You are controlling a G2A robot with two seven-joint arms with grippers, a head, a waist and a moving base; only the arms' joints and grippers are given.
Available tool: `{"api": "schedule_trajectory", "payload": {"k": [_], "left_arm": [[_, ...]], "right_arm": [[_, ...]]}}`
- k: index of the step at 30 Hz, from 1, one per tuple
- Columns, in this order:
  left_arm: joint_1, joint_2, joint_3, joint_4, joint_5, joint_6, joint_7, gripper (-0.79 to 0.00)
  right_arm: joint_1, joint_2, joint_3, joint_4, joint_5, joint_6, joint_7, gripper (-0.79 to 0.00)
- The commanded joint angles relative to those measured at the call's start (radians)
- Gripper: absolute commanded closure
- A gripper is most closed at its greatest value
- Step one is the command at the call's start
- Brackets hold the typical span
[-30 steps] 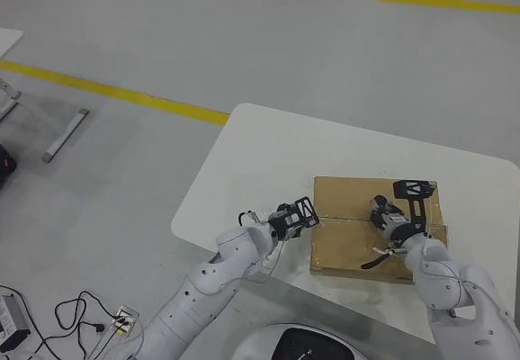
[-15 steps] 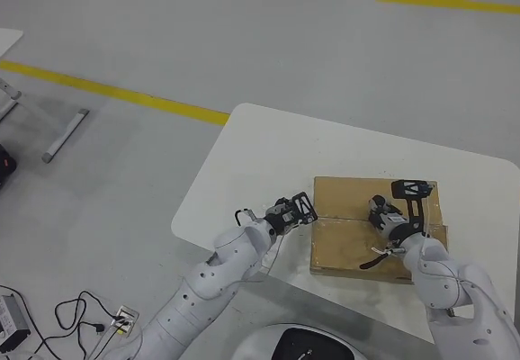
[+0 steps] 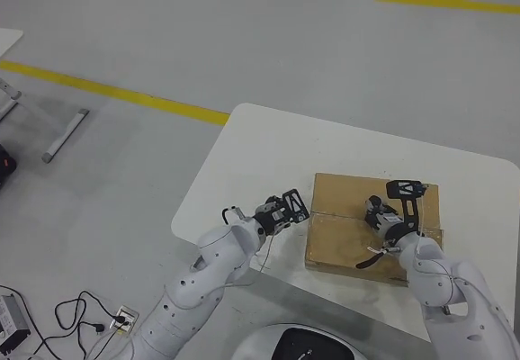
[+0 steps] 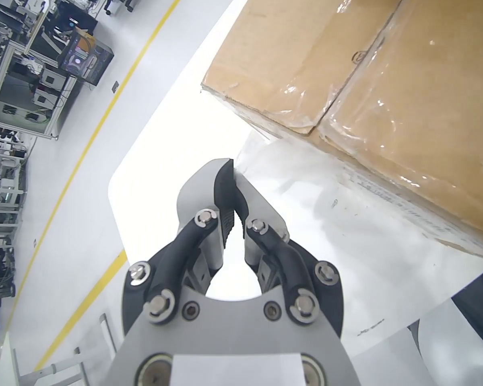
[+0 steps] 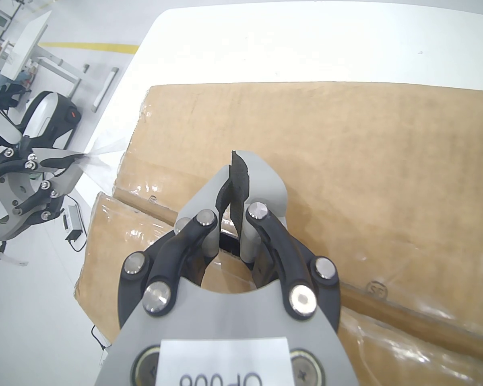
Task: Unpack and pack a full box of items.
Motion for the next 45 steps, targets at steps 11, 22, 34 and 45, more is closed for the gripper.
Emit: {"api": "schedule_trajectory", "payload": {"k": [11,22,34,45], "left_arm": [[0.024,-0.001,0.009,-0.102,-0.044,0.005,-0.072,-0.323],[0.007,-0.005,0.017,-0.165,-0.071,0.037,-0.076,-0.785],[0.088,0.014,-0.057,-0.143,-0.041,-0.055,-0.148,-0.785],[0.086,0.009,-0.002,0.013,-0.053,0.000,-0.009,-0.785]], "right_arm": [[0.007,-0.003,0.000,0.019,0.004,-0.012,-0.002,0.000],[0.010,-0.004,0.008,0.025,0.006,-0.018,0.000,0.000],[0.024,-0.008,0.005,0.044,0.010,-0.029,0.001,0.000],[0.044,-0.013,-0.004,0.069,0.015,-0.035,0.000,0.000]]}}
